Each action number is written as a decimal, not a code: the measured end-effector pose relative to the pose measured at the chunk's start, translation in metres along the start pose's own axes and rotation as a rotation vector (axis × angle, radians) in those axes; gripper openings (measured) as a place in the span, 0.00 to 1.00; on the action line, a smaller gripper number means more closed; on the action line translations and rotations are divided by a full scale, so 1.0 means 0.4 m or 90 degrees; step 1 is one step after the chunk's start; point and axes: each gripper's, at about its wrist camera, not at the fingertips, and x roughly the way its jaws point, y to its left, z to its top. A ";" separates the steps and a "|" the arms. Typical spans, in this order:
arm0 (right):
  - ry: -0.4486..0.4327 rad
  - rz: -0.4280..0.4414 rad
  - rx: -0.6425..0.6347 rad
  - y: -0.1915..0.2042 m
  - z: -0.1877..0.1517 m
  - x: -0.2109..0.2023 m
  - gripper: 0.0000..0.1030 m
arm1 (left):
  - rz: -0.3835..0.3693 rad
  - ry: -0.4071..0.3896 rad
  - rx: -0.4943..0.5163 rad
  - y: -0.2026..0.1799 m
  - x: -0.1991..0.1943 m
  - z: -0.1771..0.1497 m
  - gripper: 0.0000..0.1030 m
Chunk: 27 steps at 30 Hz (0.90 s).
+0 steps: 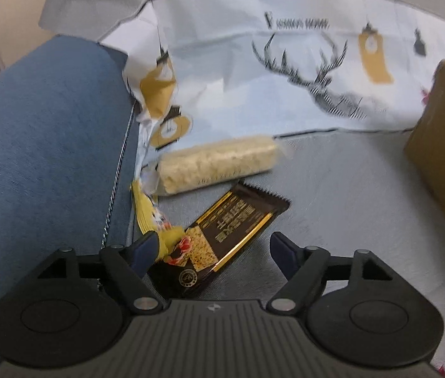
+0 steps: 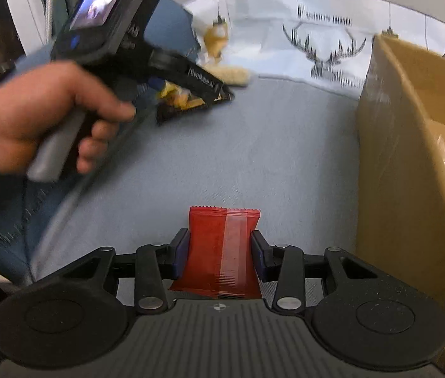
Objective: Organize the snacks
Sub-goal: 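Grasp the dark biscuit bar with the left tool while the right tool holds the red packet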
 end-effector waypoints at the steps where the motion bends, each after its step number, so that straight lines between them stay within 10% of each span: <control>1: 0.004 0.003 0.013 -0.010 0.005 0.010 0.42 | 0.001 0.005 -0.005 0.002 0.009 0.000 0.80; 6: 0.021 0.002 0.017 -0.017 0.008 0.040 0.42 | -0.003 0.007 -0.044 0.014 0.040 0.002 0.76; 13: 0.022 0.013 0.017 -0.012 0.008 0.046 0.42 | -0.034 0.012 -0.076 0.010 0.029 0.009 0.42; 27: -0.003 -0.007 0.023 -0.018 -0.008 0.034 0.42 | -0.162 0.101 -0.170 0.009 -0.110 -0.065 0.39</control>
